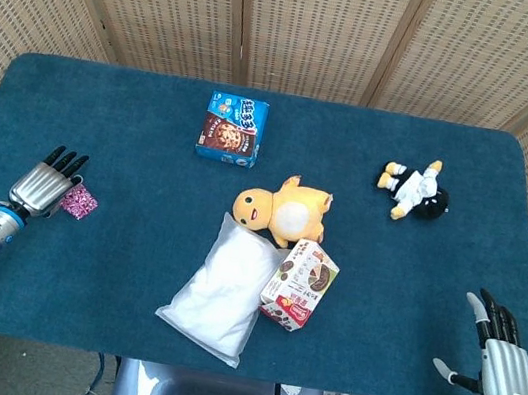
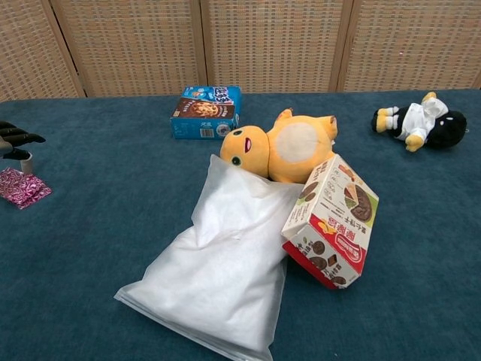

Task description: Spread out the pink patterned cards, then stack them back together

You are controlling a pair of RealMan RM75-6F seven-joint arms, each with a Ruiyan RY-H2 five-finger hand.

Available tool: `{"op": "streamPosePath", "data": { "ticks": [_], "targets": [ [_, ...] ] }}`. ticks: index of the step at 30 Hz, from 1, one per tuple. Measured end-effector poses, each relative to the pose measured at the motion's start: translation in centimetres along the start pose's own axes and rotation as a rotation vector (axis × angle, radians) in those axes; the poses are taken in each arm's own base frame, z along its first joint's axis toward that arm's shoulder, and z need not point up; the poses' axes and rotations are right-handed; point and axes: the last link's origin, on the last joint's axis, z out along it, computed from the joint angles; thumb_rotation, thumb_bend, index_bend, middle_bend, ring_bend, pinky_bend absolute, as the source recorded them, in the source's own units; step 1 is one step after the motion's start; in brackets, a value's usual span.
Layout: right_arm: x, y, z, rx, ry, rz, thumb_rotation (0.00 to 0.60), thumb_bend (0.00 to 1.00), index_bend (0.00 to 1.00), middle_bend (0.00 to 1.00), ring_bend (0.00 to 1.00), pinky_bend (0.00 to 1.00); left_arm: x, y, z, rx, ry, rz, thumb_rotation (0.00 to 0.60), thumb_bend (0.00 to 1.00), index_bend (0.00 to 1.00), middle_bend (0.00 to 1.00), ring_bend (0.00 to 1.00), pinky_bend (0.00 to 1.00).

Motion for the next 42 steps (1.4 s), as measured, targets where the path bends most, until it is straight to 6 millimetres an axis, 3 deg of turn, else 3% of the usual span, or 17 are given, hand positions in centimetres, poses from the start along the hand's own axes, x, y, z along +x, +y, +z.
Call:
{"op": "streamPosePath", "data": {
  "ticks": [21,36,42],
  "targets": [
    [-0.1,0.0,0.0,0.001,-0.003,-0.005,0.600,0.10,0.04,0.00,0.00,0.00,0.2,0.0,0.6,0.038,-0.009,0.008,0.600,0.28,0.30,0.00,0.00,0.00],
    [-0.2,0.1,-0.1,0.002,-0.003,-0.006,0.600,0.11,0.04,0.00,0.00,0.00,0.5,0.3,0.7,0.046,-0.002,-0.006,0.600,0.28,0.24,0.00,0.00,0.00],
    [-0.2,0.1,-0.1,0.002,-0.004,-0.005,0.600,0.11,0.04,0.00,0.00,0.00,1.3,0.0,0.5,0.072,0.039,-0.087,0.600,0.27,0.18,0.00,0.00,0.00]
  ]
}}
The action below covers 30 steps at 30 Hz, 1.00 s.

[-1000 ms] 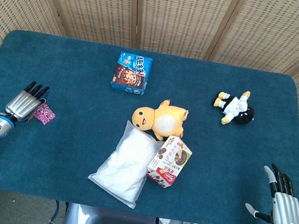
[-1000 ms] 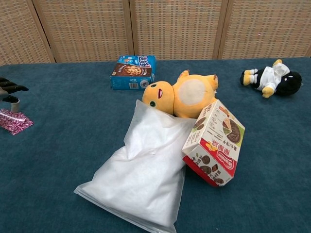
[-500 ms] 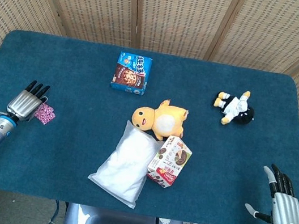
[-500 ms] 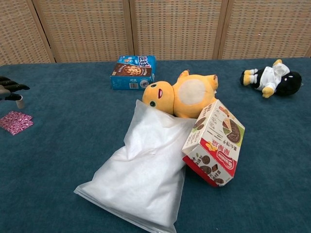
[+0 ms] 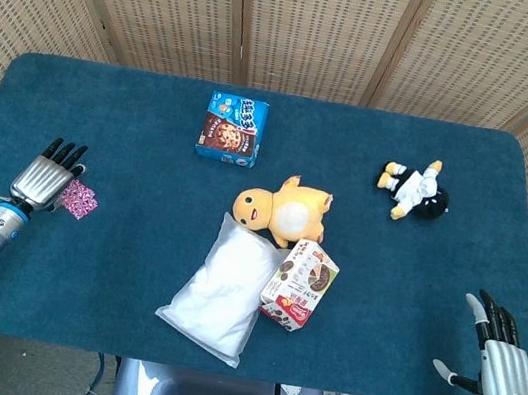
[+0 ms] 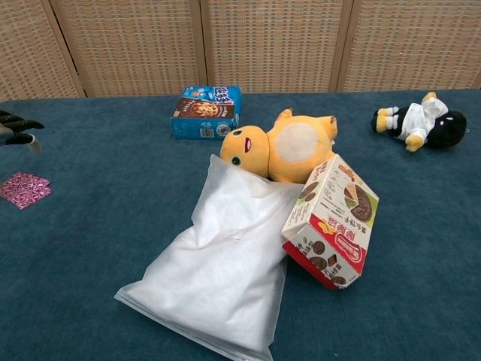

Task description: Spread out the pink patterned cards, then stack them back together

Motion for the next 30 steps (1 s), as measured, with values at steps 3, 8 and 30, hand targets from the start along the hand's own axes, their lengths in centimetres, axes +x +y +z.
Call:
{"op": "streamPosePath", "data": {
  "ticks": [3,8,30],
  "targets": [
    [0.0,0.0,0.0,0.002,0.001,0.000,0.600,0.10,0.04,0.00,0.00,0.00,0.7,0.0,-0.2,0.009,0.027,-0.074,0.600,0.27,0.15,0.00,0.00,0.00],
    [0.2,-0.1,-0.1,0.007,0.006,0.001,0.600,0.10,0.04,0.00,0.00,0.00,2.5,0.5,-1.1,0.012,0.094,-0.220,0.600,0.25,0.12,0.00,0.00,0.00],
    [1.7,0.0,-0.6,-0.005,0.016,0.003,0.600,0.11,0.04,0.00,0.00,0.00,5.2,5.7,-14.4,0.147,0.105,-0.427,0.600,0.25,0.07,0.00,0.00,0.00]
  ]
}}
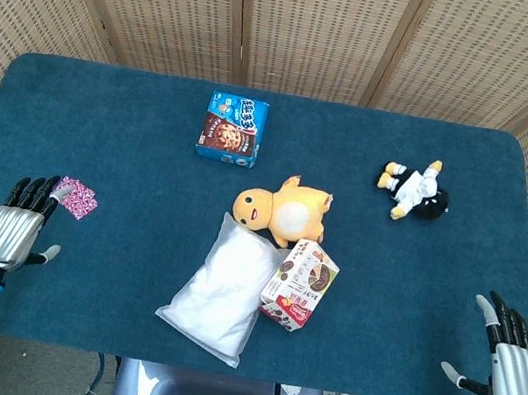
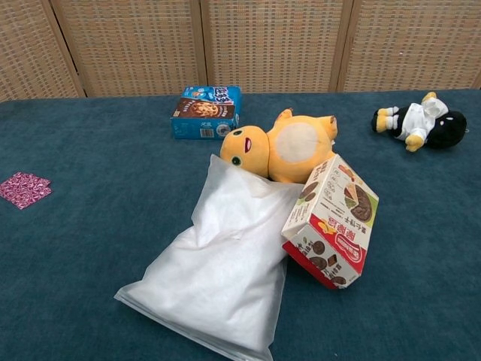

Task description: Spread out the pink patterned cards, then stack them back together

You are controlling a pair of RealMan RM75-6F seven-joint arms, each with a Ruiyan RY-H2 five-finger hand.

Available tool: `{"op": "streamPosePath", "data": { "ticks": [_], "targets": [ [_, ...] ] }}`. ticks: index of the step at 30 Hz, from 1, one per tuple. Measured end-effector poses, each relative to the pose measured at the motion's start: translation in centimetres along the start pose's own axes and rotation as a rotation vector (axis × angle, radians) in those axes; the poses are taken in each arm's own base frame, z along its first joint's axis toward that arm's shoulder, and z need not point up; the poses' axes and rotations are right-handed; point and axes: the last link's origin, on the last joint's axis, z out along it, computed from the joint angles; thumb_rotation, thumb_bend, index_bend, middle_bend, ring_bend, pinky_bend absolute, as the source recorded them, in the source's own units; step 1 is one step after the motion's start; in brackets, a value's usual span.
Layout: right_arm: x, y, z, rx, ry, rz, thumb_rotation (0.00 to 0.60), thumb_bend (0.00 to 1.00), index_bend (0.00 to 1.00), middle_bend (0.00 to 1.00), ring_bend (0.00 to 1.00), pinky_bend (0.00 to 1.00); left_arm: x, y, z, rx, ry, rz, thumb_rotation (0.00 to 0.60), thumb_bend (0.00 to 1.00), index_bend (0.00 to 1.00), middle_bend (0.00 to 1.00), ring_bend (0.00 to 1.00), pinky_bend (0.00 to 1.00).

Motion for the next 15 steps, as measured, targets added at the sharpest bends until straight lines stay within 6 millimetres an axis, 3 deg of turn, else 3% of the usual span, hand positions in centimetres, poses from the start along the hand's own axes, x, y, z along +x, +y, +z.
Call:
{"op": "streamPosePath", "data": {
  "ticks": [7,15],
  "targets": [
    [0.4,0.1,0.0,-0.006,0.009,0.005,0.600,0.11,0.04,0.00,0.00,0.00,0.4,0.7,-1.8,-0.019,0.026,0.014,0.600,0.25,0.07,0.00,0.00,0.00],
    [0.6,-0.1,-0.3,0.007,0.025,-0.001,0.600,0.10,0.04,0.00,0.00,0.00,0.6,0.0,-2.9,-0.017,0.054,0.015,0.600,0.25,0.07,0.00,0.00,0.00]
  ]
}}
